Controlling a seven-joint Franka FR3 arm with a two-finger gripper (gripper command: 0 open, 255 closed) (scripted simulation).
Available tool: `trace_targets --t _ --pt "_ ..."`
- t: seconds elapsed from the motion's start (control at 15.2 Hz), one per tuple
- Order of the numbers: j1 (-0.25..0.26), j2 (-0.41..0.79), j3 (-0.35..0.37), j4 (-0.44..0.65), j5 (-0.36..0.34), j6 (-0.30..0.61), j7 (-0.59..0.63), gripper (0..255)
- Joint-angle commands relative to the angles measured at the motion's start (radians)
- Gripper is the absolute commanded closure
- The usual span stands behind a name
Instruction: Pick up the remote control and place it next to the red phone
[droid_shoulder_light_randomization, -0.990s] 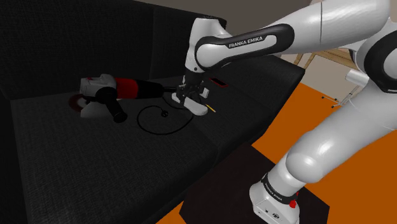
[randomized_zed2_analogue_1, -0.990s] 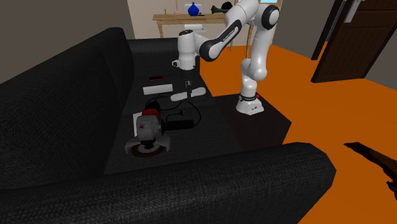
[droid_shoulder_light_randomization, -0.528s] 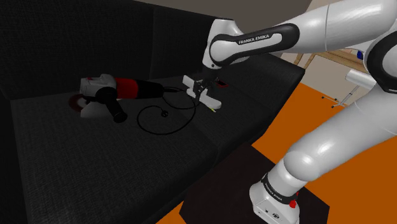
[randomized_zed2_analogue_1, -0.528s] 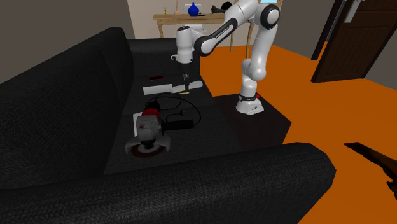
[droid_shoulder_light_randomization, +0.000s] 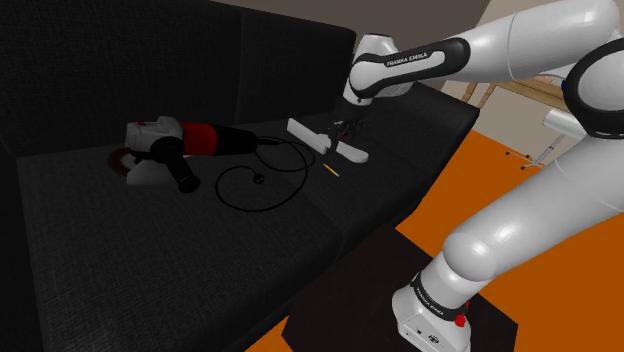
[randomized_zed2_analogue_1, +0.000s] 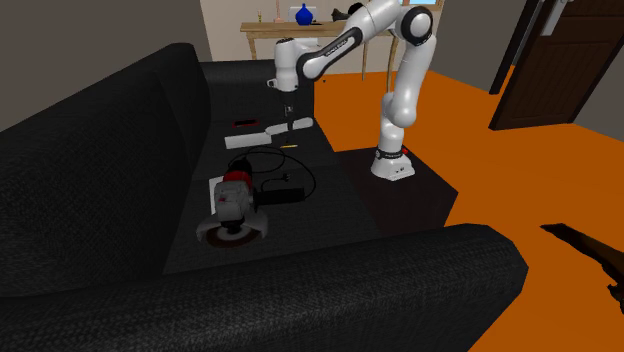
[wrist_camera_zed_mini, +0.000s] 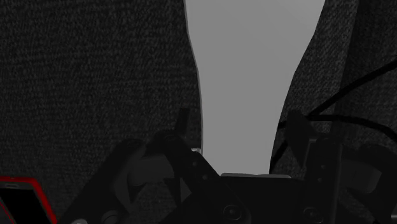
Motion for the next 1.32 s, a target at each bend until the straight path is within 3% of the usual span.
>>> trace_targets --t 0.0,0.66,1.25 --pt "-0.021 0.004 -0.028 0.007 -0.006 -0.002 -0.048 255" --pt "-0.129 0.118 -0.168 0.139 -0.016 -0.013 -0.289 255" --pt "-0.229 0.294 -0.263 0.357 0.023 -0.053 -0.503 255"
